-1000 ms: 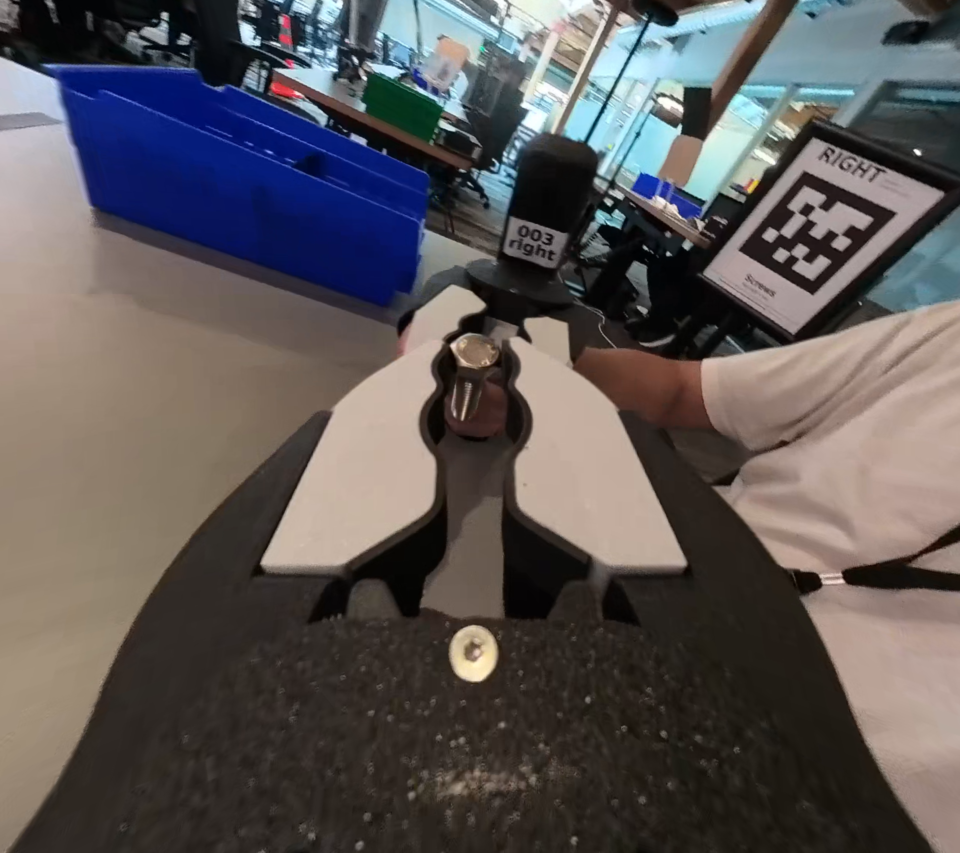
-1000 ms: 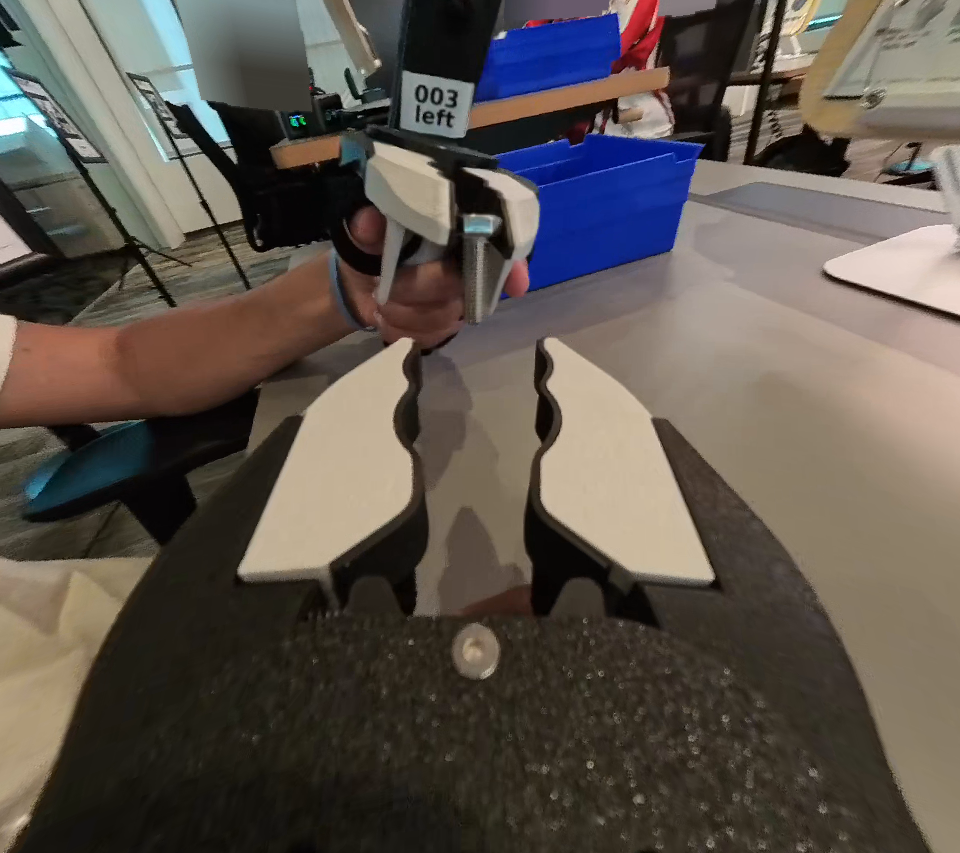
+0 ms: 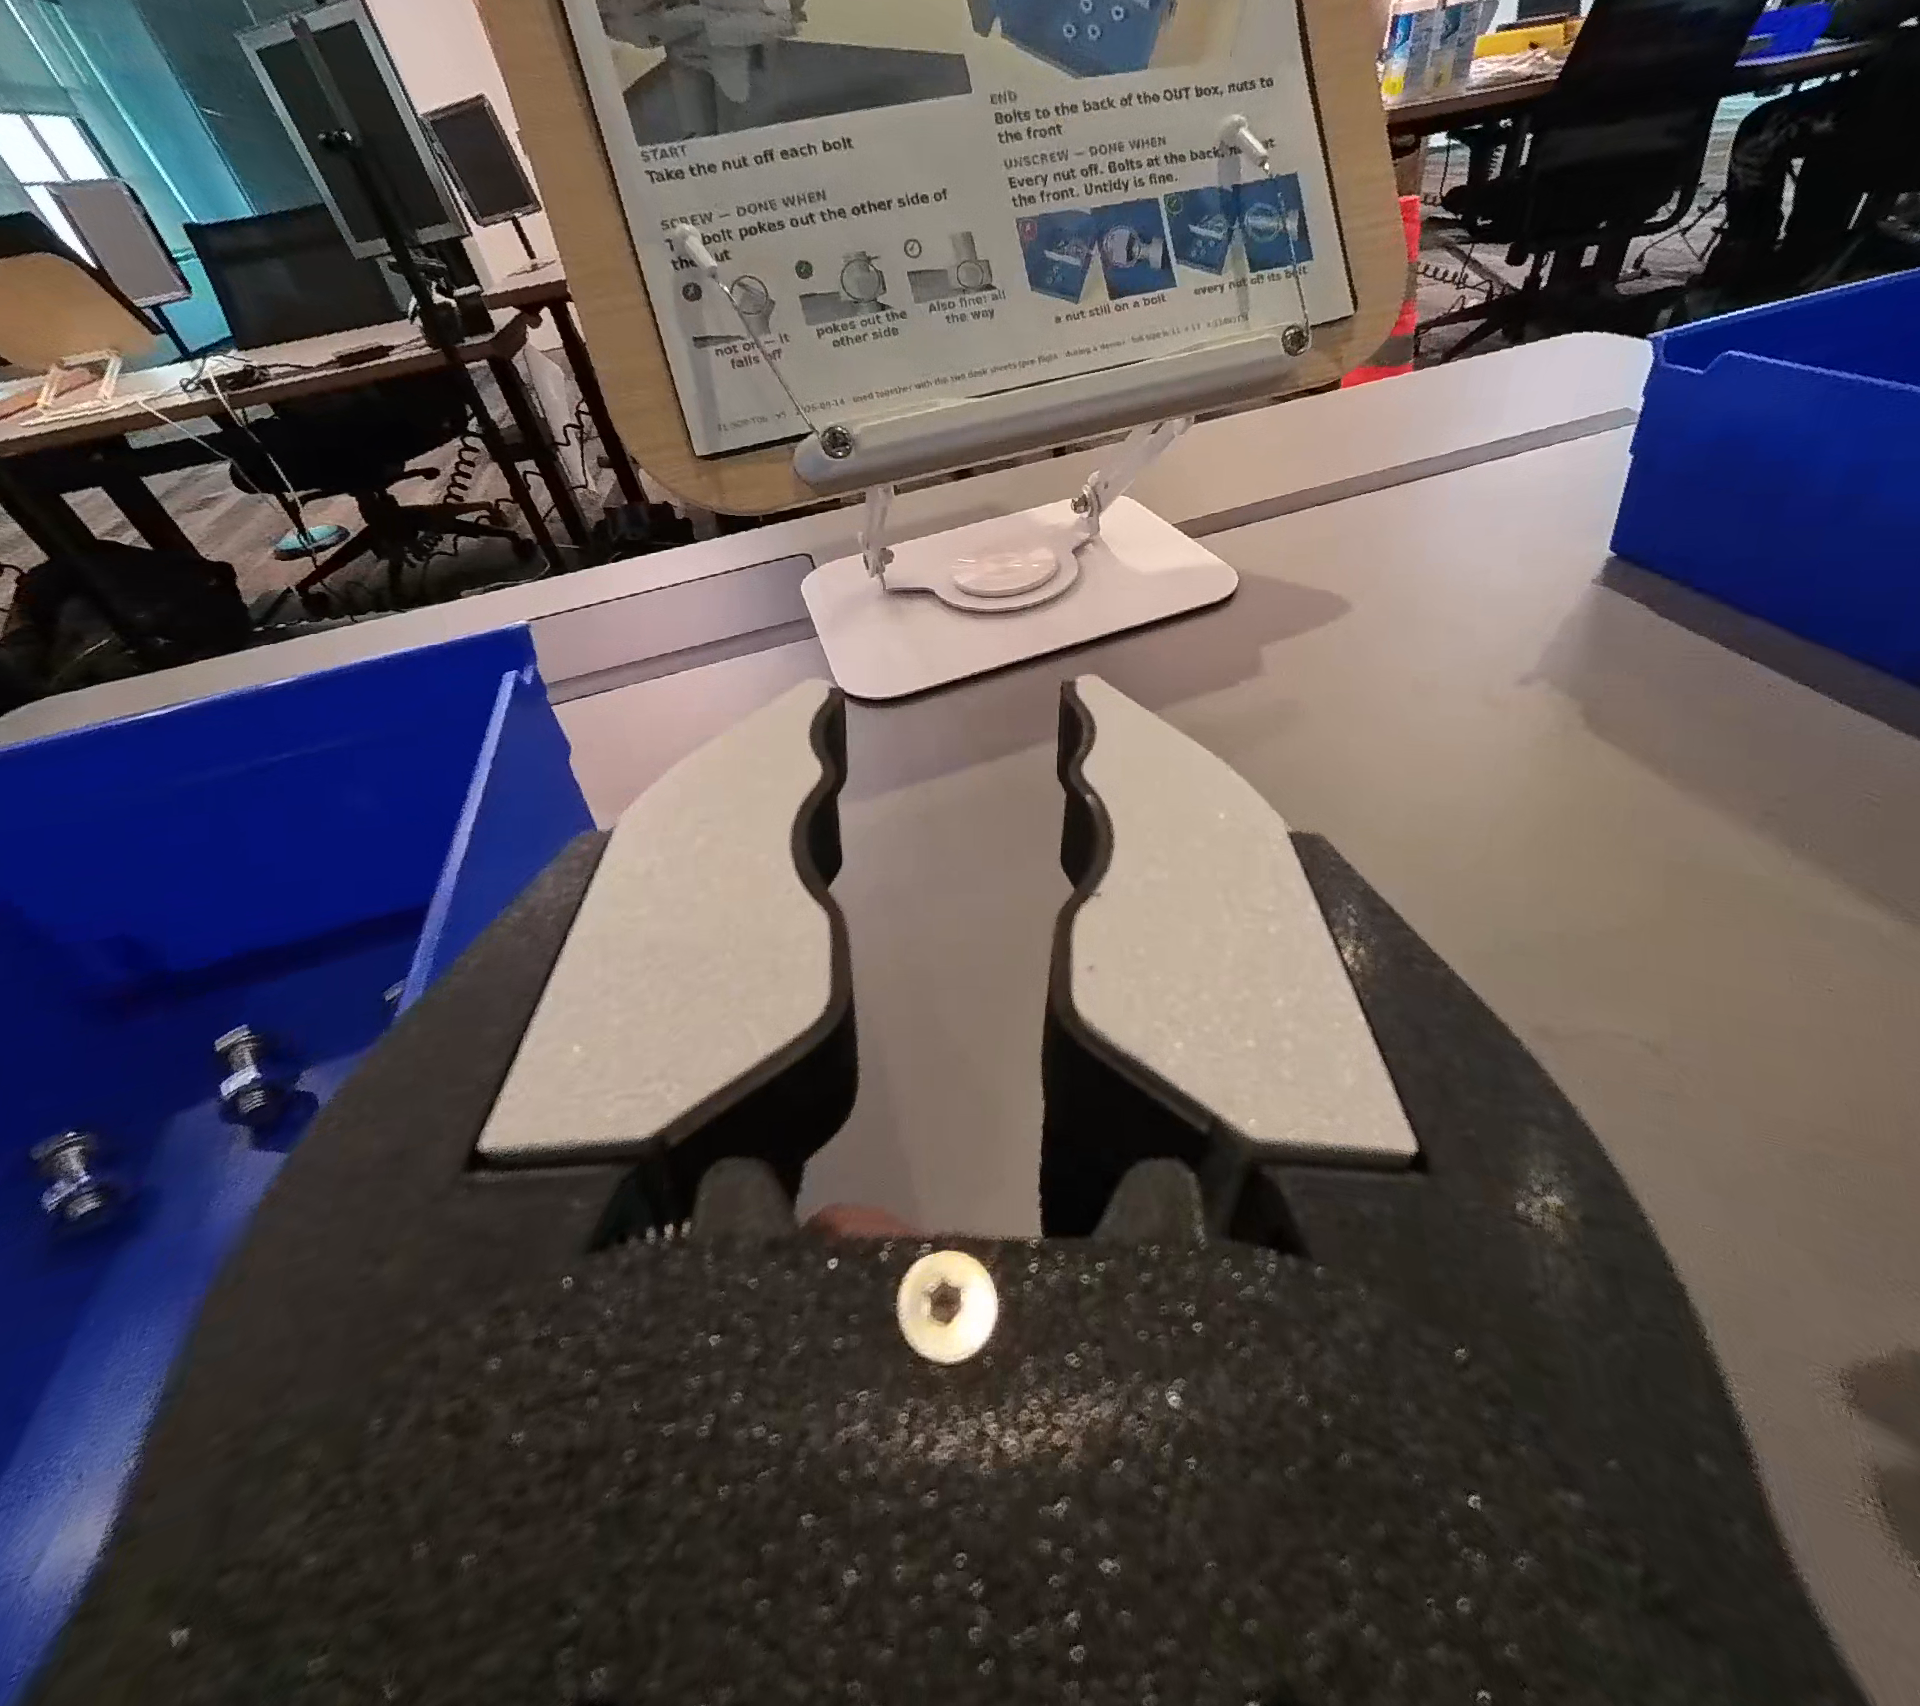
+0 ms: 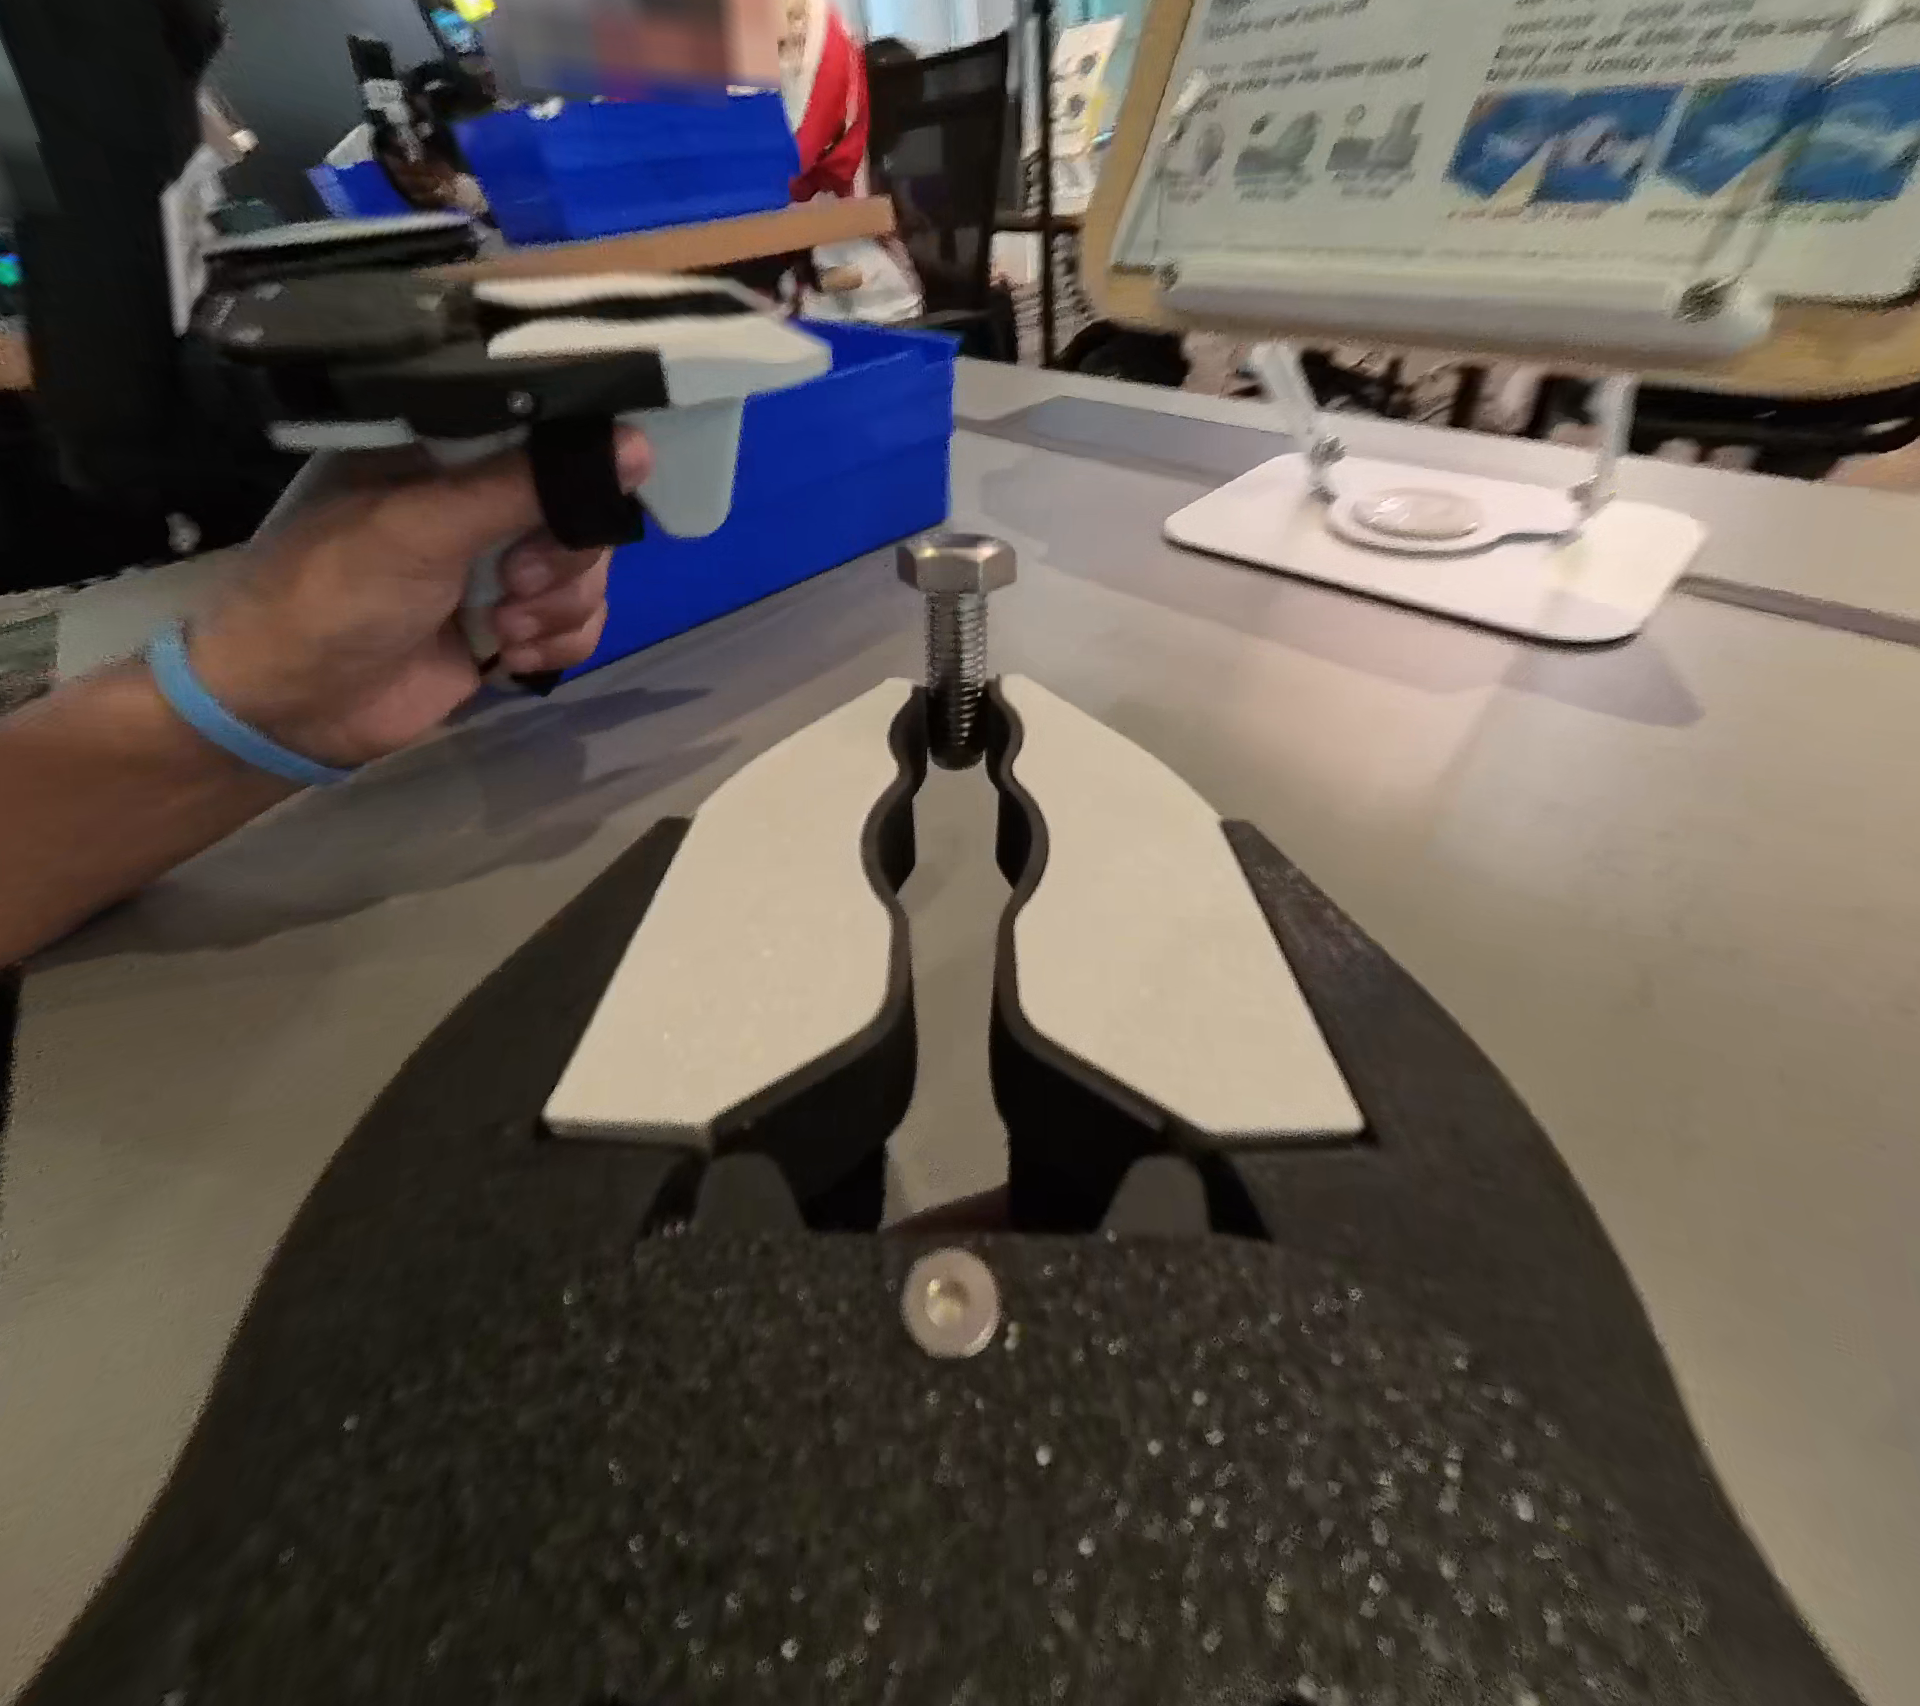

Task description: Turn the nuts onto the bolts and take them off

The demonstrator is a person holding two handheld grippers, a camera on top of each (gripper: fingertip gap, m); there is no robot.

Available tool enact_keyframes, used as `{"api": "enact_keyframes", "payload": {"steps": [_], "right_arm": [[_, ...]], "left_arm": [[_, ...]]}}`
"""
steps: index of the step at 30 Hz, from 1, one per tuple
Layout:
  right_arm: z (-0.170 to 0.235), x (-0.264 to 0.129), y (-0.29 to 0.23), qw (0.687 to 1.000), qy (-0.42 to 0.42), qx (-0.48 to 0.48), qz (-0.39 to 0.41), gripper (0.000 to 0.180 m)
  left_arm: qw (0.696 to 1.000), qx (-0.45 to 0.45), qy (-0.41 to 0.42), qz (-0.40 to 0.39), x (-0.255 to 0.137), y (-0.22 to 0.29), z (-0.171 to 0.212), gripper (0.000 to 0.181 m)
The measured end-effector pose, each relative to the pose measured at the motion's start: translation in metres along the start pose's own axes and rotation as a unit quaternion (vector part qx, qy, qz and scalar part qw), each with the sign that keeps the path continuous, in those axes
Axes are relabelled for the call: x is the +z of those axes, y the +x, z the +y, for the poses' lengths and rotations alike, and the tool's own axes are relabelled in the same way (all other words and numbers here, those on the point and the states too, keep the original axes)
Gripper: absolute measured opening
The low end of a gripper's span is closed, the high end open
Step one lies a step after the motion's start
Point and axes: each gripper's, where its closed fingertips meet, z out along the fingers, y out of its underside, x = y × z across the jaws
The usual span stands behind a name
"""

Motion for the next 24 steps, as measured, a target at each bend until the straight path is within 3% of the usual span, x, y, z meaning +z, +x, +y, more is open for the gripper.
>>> {"api": "enact_keyframes", "payload": {"steps": [2,5,7,11,14,19,22,24], "right_arm": [[-0.032,-0.012,0.028,0.997,-0.001,-0.038,0.067,0.010],[-0.121,-0.058,0.114,0.970,0.025,-0.087,0.224,0.010],[-0.146,-0.078,0.187,0.959,-0.046,-0.055,0.275,0.010],[-0.082,-0.098,0.301,0.901,-0.331,0.065,0.272,0.010],[-0.025,-0.114,0.344,0.846,-0.442,0.126,0.269,0.010],[0.052,-0.132,0.363,0.761,-0.571,0.175,0.254,0.011],[0.072,-0.135,0.363,0.730,-0.614,0.170,0.247,0.011],[0.073,-0.133,0.366,0.728,-0.616,0.167,0.251,0.011]], "left_arm": [[1.000,0.005,0.001,-0.004,-0.001,-0.002,0.000,0.039],[1.000,0.003,-0.004,-0.004,0.000,-0.003,0.001,0.039],[1.000,-0.005,-0.011,0.004,0.001,-0.001,0.003,0.039],[0.999,-0.019,-0.020,0.019,0.002,0.002,0.006,0.040],[0.999,-0.022,-0.022,0.025,0.002,0.004,0.006,0.041],[0.999,-0.017,-0.025,0.027,0.003,0.005,0.007,0.041],[0.999,-0.020,-0.028,0.031,0.003,0.005,0.008,0.041],[0.999,-0.020,-0.031,0.036,0.003,0.007,0.009,0.041]]}}
